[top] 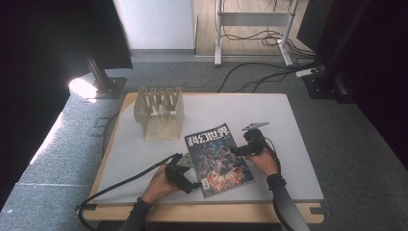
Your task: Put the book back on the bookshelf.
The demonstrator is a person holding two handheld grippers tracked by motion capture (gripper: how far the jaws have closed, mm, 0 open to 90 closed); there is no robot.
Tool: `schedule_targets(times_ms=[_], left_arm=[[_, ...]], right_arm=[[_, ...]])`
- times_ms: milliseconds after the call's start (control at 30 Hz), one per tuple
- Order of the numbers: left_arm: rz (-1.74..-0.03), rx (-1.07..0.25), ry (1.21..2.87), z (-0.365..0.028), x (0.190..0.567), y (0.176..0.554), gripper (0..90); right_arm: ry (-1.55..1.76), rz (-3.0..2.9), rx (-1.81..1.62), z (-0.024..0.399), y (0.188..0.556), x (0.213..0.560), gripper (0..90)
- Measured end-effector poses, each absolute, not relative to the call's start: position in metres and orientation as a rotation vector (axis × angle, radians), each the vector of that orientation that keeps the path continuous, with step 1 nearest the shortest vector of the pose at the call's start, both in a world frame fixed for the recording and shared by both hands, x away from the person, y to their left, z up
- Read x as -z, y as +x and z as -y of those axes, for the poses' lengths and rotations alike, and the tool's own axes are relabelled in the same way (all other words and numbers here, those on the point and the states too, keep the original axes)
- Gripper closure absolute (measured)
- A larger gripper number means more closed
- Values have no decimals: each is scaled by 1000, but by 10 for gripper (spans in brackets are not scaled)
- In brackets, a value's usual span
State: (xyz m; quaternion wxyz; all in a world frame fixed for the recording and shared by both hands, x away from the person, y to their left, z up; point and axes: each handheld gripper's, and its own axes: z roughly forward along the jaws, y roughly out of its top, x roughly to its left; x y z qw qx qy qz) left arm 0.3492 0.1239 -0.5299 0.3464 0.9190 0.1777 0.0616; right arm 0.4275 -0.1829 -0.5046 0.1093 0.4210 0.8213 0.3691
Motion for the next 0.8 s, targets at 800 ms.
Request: schedule_targets(times_ms=[800], left_arm=[[-464,-158,2384,-124,530,350,0]], right_arm=[[1491,-2455,-1185,177,424,516,356]])
